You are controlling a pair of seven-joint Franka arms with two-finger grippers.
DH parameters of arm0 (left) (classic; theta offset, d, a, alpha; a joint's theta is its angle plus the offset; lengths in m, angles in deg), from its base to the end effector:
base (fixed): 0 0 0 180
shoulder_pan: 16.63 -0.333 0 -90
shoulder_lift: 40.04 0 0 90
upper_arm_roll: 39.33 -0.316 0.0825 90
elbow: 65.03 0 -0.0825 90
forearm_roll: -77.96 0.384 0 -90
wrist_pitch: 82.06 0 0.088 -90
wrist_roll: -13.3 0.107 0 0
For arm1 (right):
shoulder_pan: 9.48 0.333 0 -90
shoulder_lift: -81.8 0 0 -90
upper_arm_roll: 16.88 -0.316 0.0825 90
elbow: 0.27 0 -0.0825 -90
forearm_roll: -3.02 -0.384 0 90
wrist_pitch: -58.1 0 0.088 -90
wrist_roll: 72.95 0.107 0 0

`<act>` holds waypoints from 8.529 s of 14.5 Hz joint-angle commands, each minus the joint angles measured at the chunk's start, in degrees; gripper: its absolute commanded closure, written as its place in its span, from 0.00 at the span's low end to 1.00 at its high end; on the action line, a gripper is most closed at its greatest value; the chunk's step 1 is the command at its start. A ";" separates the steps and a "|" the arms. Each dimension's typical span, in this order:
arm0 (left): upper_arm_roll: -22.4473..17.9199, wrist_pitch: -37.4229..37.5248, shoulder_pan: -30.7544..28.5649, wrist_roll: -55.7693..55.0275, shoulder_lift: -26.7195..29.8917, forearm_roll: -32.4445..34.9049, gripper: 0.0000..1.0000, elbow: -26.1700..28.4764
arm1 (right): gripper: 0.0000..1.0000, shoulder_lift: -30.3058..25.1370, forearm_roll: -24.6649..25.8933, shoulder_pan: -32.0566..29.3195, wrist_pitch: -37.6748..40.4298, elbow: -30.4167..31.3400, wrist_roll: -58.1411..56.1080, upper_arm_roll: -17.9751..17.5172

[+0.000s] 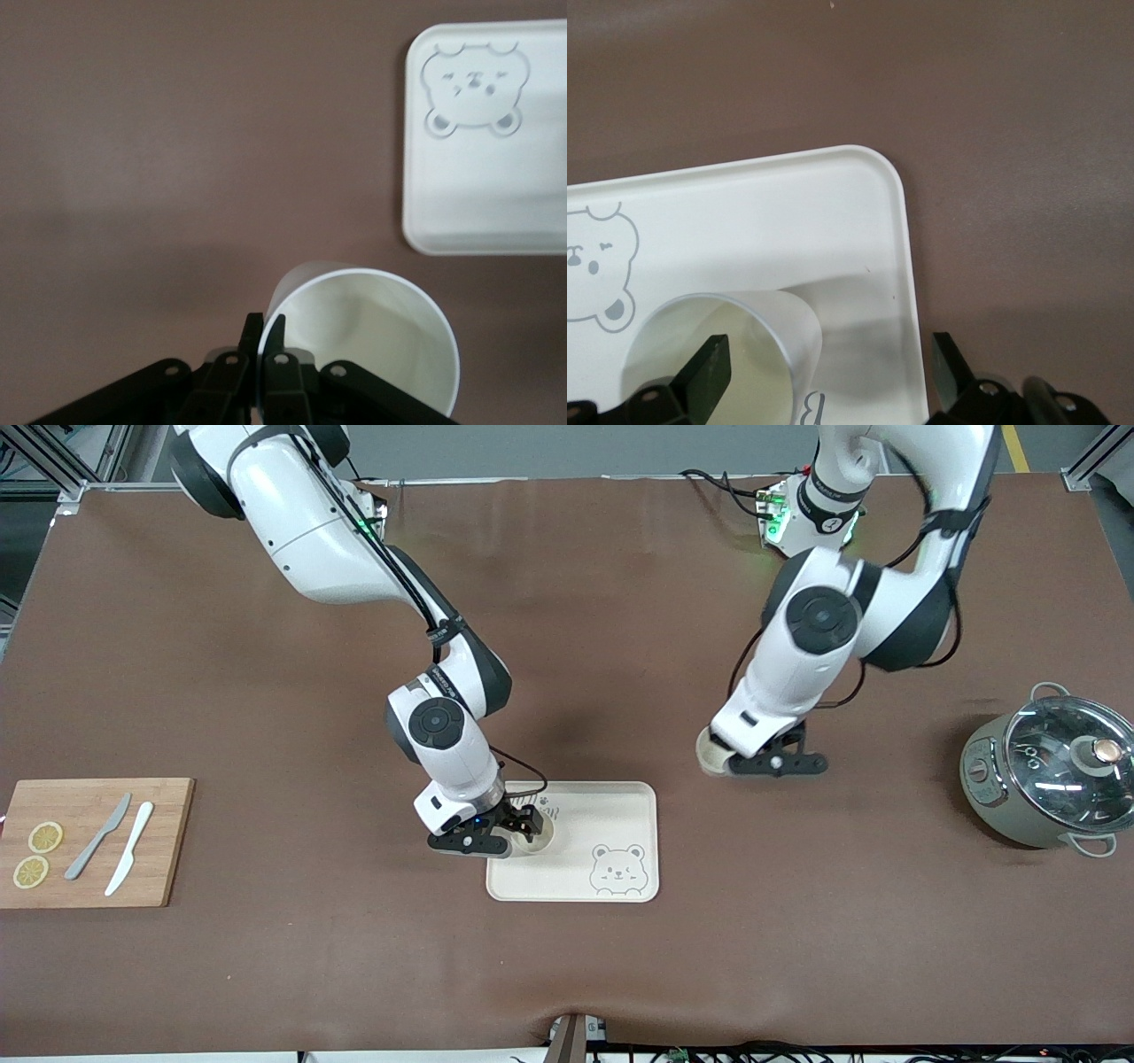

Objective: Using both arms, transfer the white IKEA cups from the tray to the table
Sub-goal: 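Carry the cup with the left gripper toward the steel pot, then set the left cup down and carry the right cup toward the board, then raise the left gripper while the right gripper lowers its cup, then open the right gripper and lift it away from the cup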

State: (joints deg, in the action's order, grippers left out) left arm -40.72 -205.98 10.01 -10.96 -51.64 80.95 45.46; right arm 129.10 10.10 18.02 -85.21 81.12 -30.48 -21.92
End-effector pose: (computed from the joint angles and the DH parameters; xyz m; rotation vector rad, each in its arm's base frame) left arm 0.5478 -0.2567 0.3878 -3.1090 0.0720 -0.0768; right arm 0.6411 0.3927 0.2314 -2.9807 0.1796 -0.3320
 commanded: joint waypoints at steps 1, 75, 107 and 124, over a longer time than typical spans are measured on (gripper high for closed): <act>0.42 -3.16 -2.02 4.03 8.77 -0.09 1.00 10.07 | 0.00 0.69 1.27 0.80 0.04 -0.79 1.66 0.38; 0.07 27.94 -19.69 16.97 6.59 -8.09 0.00 -24.01 | 1.00 -17.59 -9.28 -32.86 -8.40 31.99 -58.99 0.11; 4.64 38.06 -26.29 29.36 6.06 2.99 0.00 -29.37 | 0.00 -40.61 -6.91 -37.69 52.16 -2.64 -52.23 0.29; 5.08 36.56 -26.46 32.79 6.15 -0.44 0.00 -29.64 | 0.00 -39.12 -7.52 -36.37 49.70 -2.37 -46.33 0.11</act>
State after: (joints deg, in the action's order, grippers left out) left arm -36.02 -169.29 -16.03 20.73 -45.69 81.39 16.30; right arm 90.13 2.32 -18.49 -35.42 78.90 -77.92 -21.60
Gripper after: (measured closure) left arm 0.000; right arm 0.000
